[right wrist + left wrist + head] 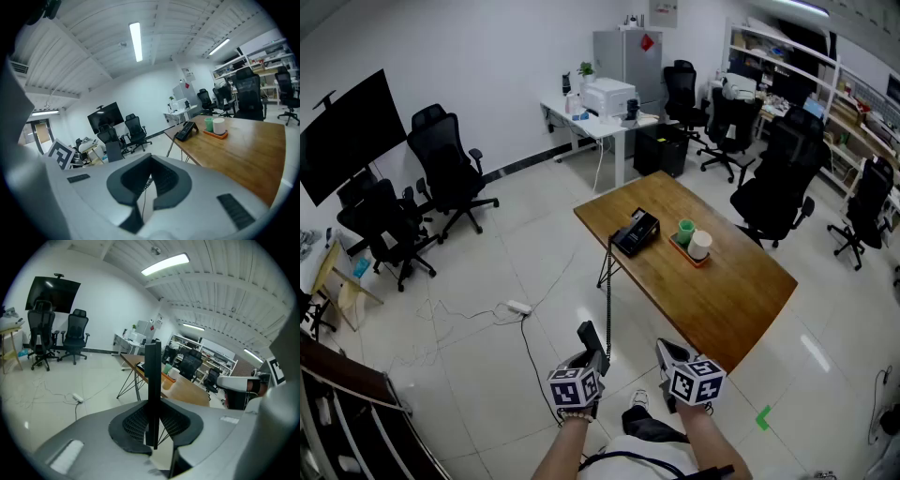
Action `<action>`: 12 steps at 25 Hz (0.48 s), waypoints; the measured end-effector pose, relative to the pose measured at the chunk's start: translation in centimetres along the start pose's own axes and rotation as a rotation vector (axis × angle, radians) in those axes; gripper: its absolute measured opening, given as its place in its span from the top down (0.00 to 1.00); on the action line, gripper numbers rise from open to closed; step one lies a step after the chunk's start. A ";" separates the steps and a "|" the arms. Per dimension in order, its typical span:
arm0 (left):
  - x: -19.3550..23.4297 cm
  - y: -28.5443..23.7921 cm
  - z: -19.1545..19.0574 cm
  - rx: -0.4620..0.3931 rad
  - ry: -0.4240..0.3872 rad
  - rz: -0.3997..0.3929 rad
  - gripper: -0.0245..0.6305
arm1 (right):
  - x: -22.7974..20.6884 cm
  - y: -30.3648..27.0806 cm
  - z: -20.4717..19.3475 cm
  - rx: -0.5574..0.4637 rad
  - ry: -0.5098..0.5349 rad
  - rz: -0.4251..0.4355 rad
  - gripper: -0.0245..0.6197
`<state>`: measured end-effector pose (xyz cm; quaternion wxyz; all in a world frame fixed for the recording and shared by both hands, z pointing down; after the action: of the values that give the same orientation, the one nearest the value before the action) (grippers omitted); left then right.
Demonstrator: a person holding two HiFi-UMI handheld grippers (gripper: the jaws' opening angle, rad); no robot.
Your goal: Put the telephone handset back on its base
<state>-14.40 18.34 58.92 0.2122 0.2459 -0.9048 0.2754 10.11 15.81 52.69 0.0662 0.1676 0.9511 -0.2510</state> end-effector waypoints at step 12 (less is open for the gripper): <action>1.2 -3.2 2.6 0.025 -0.019 0.000 0.86 | -1.3 -3.2 1.3 0.008 -0.021 -0.003 0.94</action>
<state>-14.20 14.05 58.79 0.2007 0.2513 -0.9031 0.2845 10.28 12.13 53.30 0.0751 0.1637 0.9496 -0.2565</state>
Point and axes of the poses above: the fingertips, and each gripper's own axes: y backward along the fingers, x to its left, z out of its top, the point moved 9 cm from there along y, backward along the fingers, and after that the axes turned 15 degrees about -z, right-handed, at the moved point
